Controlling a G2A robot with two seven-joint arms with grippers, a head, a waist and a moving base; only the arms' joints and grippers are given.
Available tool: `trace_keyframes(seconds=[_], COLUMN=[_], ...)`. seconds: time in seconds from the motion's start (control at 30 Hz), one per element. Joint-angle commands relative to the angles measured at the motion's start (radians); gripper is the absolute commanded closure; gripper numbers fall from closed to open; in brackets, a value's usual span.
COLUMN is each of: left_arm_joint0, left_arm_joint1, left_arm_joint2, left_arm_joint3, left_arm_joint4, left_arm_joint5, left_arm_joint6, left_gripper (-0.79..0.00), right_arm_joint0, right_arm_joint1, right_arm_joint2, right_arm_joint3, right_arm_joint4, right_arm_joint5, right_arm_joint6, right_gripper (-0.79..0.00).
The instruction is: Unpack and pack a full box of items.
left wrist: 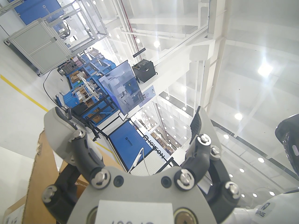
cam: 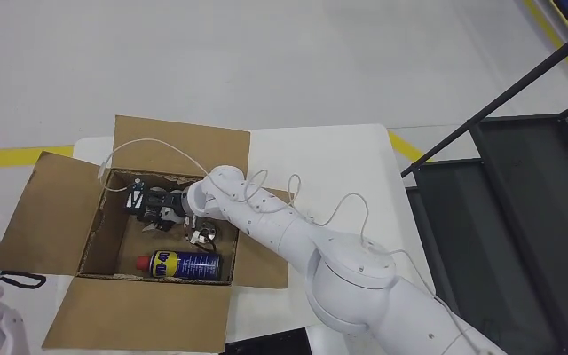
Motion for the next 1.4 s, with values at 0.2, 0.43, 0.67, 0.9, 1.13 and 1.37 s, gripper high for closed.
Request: trace_keyframes(seconds=[0.2, 0.43, 0.67, 0.9, 1.13, 1.37], left_arm_joint0=[0.0, 0.0, 0.0, 0.0, 0.0, 0.0], left_arm_joint1=[0.0, 0.0, 0.0, 0.0, 0.0, 0.0], left_arm_joint2=[0.0, 0.0, 0.0, 0.0, 0.0, 0.0], left_arm_joint3=[0.0, 0.0, 0.0, 0.0, 0.0, 0.0], left_arm_joint4=[0.0, 0.0, 0.0, 0.0, 0.0, 0.0], left_arm_joint5=[0.0, 0.0, 0.0, 0.0, 0.0, 0.0], left_arm_joint6=[0.0, 0.0, 0.0, 0.0, 0.0, 0.0], left_gripper=[-0.785, -0.785, -0.785, -0.785, -0.785, -0.785], right_arm_joint0=[0.006, 0.005, -0.001, 0.002, 0.004, 0.011], right_arm_joint1=[0.001, -0.004, -0.006, -0.005, -0.004, -0.001], right_arm_joint2=[0.002, -0.002, -0.01, -0.011, -0.018, -0.02], right_arm_joint3=[0.006, -0.011, -0.028, -0.032, -0.032, -0.039], right_arm_joint4=[-0.005, -0.006, 0.016, 0.042, 0.042, 0.035], right_arm_joint5=[-0.008, 0.007, 0.023, 0.026, 0.026, 0.02], right_arm_joint6=[0.007, 0.066, 0.141, 0.152, 0.134, 0.084], right_gripper=[-0.465, -0.391, -0.329, -0.068, 0.0, -0.105])
